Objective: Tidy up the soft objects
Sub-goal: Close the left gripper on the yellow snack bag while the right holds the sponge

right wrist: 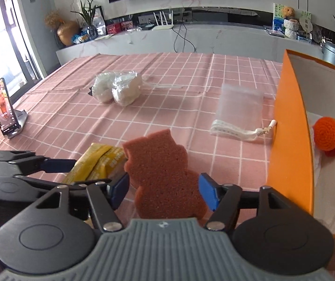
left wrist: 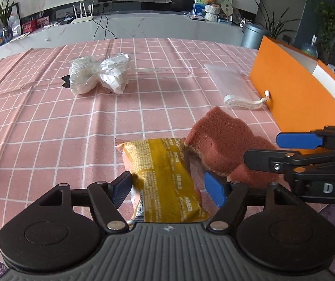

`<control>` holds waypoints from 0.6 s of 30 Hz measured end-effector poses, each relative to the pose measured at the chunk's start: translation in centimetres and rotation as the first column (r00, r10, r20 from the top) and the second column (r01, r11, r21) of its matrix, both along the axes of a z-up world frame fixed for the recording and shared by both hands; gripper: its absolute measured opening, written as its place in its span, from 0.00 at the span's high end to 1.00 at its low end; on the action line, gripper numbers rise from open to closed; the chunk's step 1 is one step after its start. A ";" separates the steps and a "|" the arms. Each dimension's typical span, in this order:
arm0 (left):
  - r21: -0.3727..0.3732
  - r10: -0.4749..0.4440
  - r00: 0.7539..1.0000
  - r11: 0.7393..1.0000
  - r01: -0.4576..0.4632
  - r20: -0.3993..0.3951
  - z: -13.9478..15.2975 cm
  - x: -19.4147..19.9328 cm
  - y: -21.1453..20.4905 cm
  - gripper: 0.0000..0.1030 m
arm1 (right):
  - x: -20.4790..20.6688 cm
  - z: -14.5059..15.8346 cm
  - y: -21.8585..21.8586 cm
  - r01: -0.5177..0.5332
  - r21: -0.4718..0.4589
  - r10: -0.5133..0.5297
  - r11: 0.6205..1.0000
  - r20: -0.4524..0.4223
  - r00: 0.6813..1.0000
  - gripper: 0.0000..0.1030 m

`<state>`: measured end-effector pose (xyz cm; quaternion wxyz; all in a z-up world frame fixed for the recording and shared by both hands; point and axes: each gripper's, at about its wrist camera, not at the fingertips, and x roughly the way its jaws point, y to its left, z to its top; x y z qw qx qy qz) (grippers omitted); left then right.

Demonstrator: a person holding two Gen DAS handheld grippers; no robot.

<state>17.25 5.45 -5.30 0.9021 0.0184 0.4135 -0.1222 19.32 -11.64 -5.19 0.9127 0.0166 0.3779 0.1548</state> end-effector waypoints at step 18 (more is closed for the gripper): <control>0.102 -0.009 1.000 0.995 0.011 -0.015 -1.9 -0.1 0.8 0.12 | 1.2 -2.5 1.0 -0.082 -0.103 0.082 0.991 -0.001 0.997 0.14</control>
